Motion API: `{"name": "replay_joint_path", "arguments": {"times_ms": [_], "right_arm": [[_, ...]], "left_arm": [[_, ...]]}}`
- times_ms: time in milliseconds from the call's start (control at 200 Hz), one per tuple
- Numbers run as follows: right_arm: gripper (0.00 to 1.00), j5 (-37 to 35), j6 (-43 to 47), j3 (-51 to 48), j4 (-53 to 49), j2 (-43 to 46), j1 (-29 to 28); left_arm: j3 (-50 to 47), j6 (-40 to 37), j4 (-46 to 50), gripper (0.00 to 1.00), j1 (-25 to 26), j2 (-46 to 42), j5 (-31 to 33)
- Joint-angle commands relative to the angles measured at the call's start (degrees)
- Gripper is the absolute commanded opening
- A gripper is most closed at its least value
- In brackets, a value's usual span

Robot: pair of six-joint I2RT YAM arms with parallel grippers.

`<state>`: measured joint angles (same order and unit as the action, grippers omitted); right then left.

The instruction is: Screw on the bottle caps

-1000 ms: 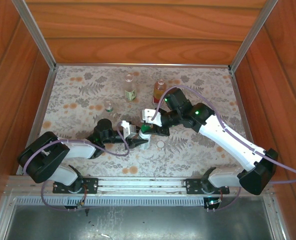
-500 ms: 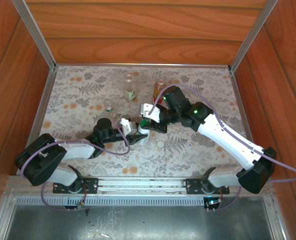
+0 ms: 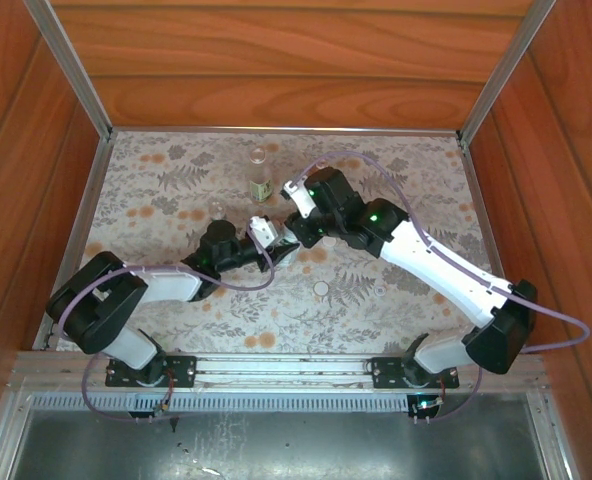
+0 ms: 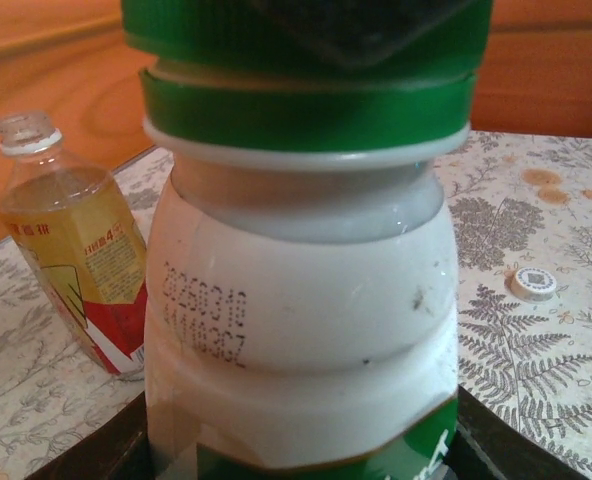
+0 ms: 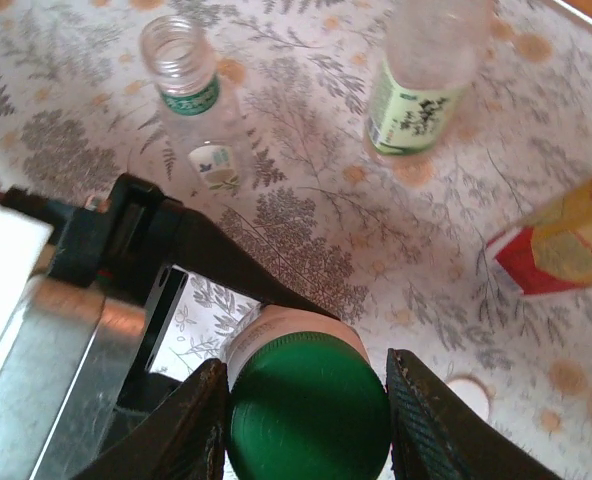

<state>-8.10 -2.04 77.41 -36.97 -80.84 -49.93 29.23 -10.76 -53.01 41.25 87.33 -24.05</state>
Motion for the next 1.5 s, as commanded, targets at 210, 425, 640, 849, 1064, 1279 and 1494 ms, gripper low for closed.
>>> {"name": "replay_joint_path", "arguments": {"times_ms": [210, 425, 640, 849, 1064, 1279, 1494], "right_arm": [[0.54, 3.05, -1.67, 1.28, -3.11, 2.50, 0.10], [0.69, 6.53, 14.25, -4.12, -1.96, 11.05, 0.54], [0.71, 21.69, 39.44, -8.13, -5.73, 16.78, 0.46], [0.69, 26.15, 50.67, -4.27, -9.90, 12.64, 0.27], [0.62, 26.84, 51.49, -1.57, -10.31, 8.37, 0.33], [0.47, 27.94, 50.94, -0.76, -11.52, 6.83, 0.27], [0.41, 27.04, 49.94, -0.42, -12.43, 6.26, 0.27]], "left_arm": [[-1.88, -3.13, -6.69, 0.49, 0.31, -2.63, -3.30], [-6.50, -3.65, -5.48, 0.49, -0.86, -4.44, -9.89], [-7.36, -4.15, -4.28, 0.49, -0.91, -6.70, -17.45], [-6.21, -3.52, -2.82, 0.49, -0.84, -7.52, -21.41], [-5.77, -3.91, -2.27, 0.49, -0.86, -7.51, -22.17], [-5.44, -3.43, -2.01, 0.49, -0.85, -7.79, -22.92], [-5.29, -3.12, -1.74, 0.49, -0.84, -8.48, -22.90]]}}
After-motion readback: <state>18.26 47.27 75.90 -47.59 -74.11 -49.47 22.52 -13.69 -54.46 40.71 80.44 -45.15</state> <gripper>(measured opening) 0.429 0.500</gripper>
